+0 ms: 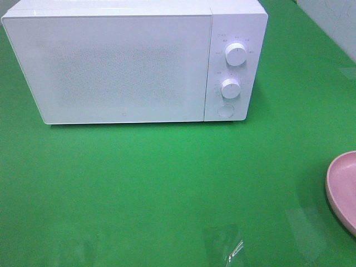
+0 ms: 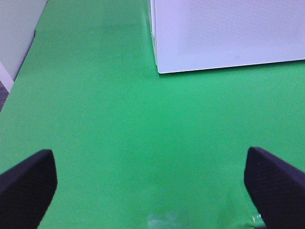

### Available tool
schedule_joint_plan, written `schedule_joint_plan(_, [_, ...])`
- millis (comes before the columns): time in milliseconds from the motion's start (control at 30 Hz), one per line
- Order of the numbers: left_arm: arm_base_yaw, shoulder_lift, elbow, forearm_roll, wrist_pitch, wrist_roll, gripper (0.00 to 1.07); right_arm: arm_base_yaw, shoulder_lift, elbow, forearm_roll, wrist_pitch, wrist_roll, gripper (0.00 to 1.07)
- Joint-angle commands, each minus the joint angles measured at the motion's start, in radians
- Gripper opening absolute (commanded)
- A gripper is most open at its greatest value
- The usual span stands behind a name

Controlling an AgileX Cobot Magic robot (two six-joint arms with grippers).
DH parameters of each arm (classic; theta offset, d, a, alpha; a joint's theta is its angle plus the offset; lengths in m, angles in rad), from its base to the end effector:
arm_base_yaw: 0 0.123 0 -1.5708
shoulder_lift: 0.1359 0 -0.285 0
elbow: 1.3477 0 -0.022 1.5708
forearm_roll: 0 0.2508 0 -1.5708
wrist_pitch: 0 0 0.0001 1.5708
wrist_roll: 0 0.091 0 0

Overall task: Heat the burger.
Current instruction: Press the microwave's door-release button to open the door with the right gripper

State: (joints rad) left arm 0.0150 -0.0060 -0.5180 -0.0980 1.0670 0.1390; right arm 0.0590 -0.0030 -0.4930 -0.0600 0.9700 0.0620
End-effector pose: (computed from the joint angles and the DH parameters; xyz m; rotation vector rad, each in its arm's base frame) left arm -0.0083 -0.0079 0.2820 0.1316 2.0185 -0.0194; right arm -0.0008 -0.0046 0.2829 0.0023 1.9563 0.0089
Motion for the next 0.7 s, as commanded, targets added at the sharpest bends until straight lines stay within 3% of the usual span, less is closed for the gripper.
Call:
schedule_joint_plan(33, [-0.005, -0.017, 0.001, -0.005, 0.004, 0.0, 1.0, -0.003, -0.029, 0.002, -0.002, -0.01, 0.011, 0.76])
schedule_joint_plan(500, [-0.005, -0.017, 0.001, -0.005, 0.004, 0.0, 1.0, -0.003, -0.029, 0.002, -0.004, -0.01, 0.011, 0.76])
schedule_joint_plan(700, [-0.005, -0.017, 0.001, -0.005, 0.004, 0.0, 1.0, -0.003, 0.019, -0.045, -0.01, -0.035, 0.012, 0.76])
